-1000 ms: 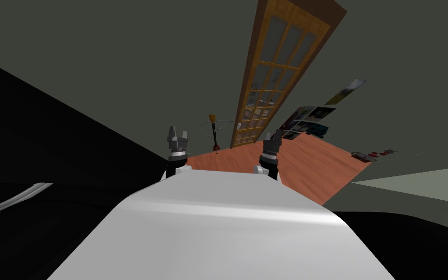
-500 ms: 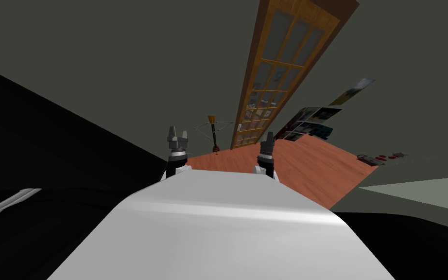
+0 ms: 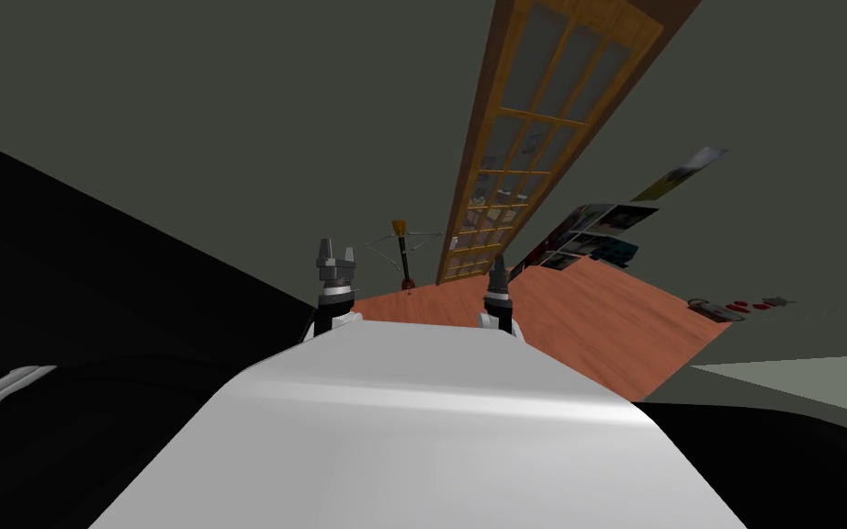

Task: Pull the door open

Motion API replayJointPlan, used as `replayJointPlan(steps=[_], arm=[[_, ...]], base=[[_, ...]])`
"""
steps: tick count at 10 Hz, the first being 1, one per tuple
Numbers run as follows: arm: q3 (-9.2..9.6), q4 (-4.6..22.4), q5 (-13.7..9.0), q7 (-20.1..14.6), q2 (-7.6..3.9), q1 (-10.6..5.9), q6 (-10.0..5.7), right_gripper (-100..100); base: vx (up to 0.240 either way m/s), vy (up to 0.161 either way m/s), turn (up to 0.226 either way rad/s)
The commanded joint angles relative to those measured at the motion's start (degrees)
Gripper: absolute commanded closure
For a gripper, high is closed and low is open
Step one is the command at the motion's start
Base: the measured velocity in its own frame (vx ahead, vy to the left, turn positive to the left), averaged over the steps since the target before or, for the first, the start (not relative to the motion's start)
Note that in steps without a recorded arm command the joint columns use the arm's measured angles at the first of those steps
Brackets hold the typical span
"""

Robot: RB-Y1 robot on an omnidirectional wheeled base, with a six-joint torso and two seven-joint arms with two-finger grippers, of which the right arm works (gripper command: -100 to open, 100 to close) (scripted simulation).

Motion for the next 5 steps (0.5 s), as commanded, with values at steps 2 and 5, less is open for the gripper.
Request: replayJointPlan(steps=[2, 5], arm=[[-0.54, 4.6, 1.5, 2.9, -0.62, -1.36, -1.31, -100], [-1.20, 9.9, 3.3, 6.3, -1.30, -3.02, -2.59, -100]], base=[[0.103, -0.025, 0.030], [0.094, -0.033, 0.033]])
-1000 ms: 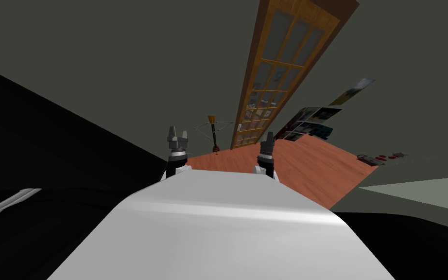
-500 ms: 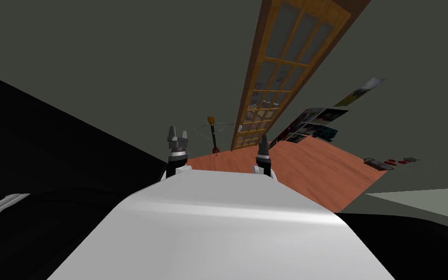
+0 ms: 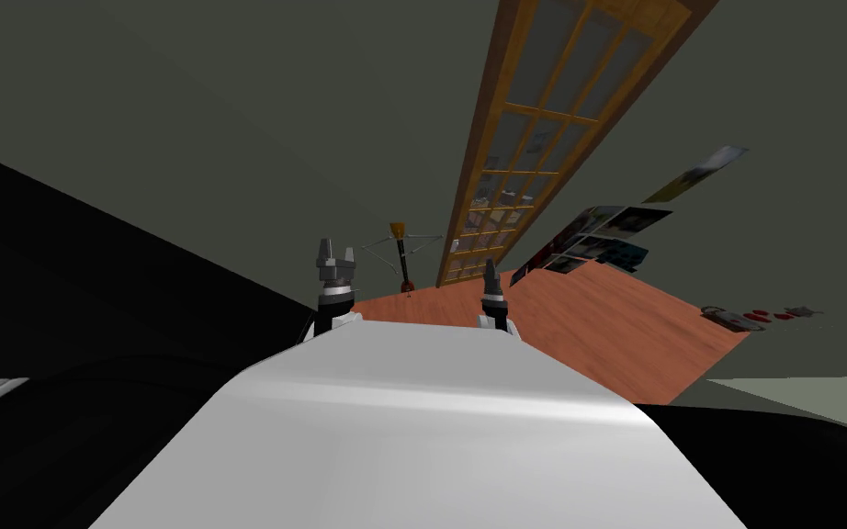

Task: Pull the door open

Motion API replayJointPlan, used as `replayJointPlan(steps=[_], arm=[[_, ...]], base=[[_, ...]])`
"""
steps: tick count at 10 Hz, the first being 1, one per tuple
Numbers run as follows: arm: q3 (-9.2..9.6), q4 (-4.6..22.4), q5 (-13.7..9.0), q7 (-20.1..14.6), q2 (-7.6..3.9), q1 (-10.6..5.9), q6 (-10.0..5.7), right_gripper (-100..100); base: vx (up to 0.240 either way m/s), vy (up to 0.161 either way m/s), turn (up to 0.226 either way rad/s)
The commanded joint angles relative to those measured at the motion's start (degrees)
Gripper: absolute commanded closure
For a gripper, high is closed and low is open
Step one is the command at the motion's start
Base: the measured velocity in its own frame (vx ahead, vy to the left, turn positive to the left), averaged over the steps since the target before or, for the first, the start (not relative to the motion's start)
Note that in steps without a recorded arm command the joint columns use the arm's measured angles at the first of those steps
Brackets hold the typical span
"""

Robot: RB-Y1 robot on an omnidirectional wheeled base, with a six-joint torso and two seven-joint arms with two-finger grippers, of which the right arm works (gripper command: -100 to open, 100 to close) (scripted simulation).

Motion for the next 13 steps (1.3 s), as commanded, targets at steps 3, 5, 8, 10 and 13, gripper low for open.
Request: replayJointPlan(steps=[3, 5, 8, 10, 13], arm=[[-0.75, 6.1, 2.2, 4.2, -0.71, -2.14, -1.33, -100], [-1.20, 9.9, 3.4, 6.5, -1.11, -3.28, -2.21, -100], [-1.65, 13.5, 4.7, 8.8, -1.50, -4.42, -3.09, -100], [-2.10, 16.7, 5.9, 11.1, -1.86, -5.56, -3.96, -100], [-2.78, 22.5, 7.7, 14.5, -2.39, -7.26, -5.27, -100]], base=[[0.088, -0.040, 0.038], [0.106, -0.033, 0.036], [0.086, -0.040, 0.028], [0.068, -0.008, 0.027], [0.094, -0.036, 0.037]])
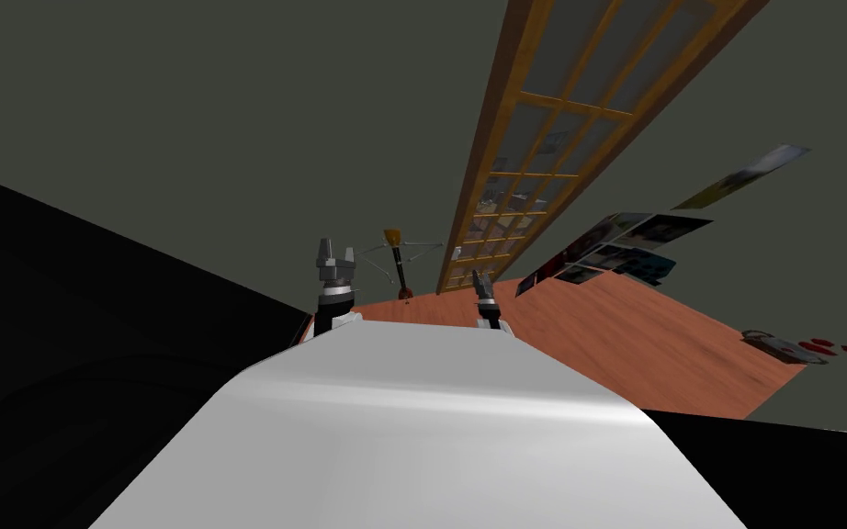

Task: Pull the door open

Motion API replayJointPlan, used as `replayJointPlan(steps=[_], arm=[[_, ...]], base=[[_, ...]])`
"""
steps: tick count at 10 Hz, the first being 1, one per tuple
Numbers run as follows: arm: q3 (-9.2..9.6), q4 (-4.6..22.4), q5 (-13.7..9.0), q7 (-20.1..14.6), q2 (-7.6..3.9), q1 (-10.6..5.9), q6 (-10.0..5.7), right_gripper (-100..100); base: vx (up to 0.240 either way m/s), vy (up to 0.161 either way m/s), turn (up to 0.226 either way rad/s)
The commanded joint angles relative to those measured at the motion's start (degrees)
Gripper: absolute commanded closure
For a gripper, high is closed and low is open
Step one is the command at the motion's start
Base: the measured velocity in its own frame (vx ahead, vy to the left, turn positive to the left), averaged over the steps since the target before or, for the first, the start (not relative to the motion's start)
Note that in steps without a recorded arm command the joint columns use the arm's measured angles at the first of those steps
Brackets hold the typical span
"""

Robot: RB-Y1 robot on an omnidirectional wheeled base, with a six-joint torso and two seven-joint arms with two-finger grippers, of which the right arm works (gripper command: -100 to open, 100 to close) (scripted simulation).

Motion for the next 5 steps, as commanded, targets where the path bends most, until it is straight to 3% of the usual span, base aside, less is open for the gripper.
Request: replayJointPlan(steps=[1, 2, 5], arm=[[-0.42, 2.9, 0.9, 2.0, -0.35, -1.12, -0.86, -100], [-0.42, 3.3, 0.9, 2.0, -0.35, -1.12, -0.86, -100], [-1.08, 8.6, 2.7, 5.3, -0.82, -2.78, -2.14, -100]], base=[[0.100, -0.055, 0.031], [0.062, -0.028, 0.014], [0.072, -0.020, 0.028]])
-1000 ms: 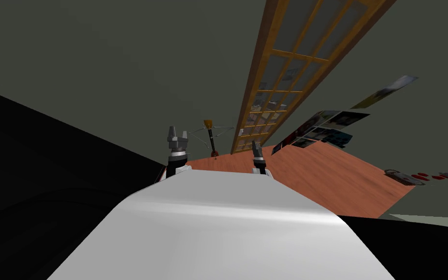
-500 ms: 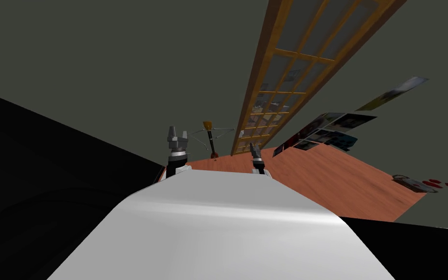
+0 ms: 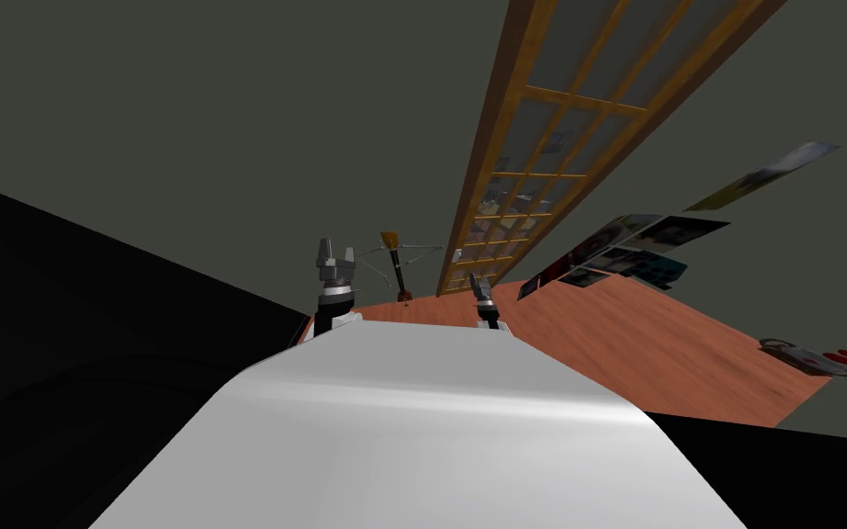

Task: Pull the door open

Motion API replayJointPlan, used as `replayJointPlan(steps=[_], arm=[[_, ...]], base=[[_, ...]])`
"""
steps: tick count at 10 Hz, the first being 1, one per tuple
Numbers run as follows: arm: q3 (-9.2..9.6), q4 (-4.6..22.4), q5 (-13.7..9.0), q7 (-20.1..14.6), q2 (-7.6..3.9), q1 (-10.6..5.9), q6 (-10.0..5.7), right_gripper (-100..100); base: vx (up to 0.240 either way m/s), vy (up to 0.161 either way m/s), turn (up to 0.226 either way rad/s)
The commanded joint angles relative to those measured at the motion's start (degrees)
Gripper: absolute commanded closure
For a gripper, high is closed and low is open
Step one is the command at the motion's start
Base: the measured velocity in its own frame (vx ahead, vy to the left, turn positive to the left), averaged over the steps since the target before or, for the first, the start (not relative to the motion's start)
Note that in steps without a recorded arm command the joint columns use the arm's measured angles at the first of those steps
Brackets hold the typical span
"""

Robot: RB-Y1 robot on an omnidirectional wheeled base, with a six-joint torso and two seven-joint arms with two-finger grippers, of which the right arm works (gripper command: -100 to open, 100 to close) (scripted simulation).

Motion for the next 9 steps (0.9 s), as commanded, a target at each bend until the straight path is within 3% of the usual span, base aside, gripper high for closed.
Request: replayJointPlan(steps=[1, 9], arm=[[-0.32, 2.7, 1.0, 2.0, -0.17, -0.82, -0.71, -100], [-1.90, 15.2, 5.2, 10.0, -1.16, -4.82, -3.79, -100]], base=[[0.101, -0.037, 0.034], [0.091, -0.038, 0.032]])
